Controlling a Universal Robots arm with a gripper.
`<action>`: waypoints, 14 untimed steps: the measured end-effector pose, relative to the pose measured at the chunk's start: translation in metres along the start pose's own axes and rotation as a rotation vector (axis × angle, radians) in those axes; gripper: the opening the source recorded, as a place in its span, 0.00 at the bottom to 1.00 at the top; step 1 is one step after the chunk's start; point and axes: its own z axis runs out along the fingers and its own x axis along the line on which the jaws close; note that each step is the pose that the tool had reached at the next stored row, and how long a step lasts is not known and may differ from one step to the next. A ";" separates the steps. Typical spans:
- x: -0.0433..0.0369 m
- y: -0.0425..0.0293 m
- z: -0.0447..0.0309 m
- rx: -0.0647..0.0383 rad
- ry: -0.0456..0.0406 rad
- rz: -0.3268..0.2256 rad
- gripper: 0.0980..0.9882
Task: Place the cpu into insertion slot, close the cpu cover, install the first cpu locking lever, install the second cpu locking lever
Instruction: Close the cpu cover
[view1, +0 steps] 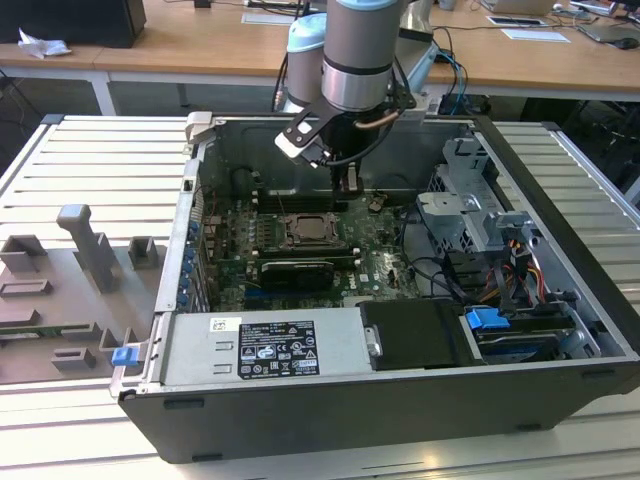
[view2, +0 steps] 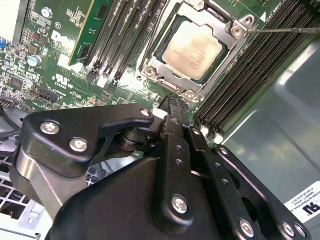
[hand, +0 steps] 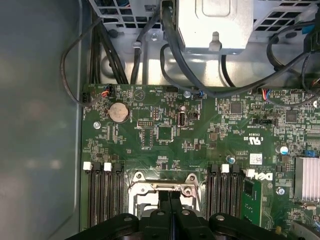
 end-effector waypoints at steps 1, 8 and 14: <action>0.0000 -0.0007 0.0002 0.000 0.0001 0.000 0.01; 0.0001 -0.0089 0.0050 0.000 0.0003 -0.001 0.01; 0.0006 -0.0230 0.0080 0.000 0.0002 -0.002 0.01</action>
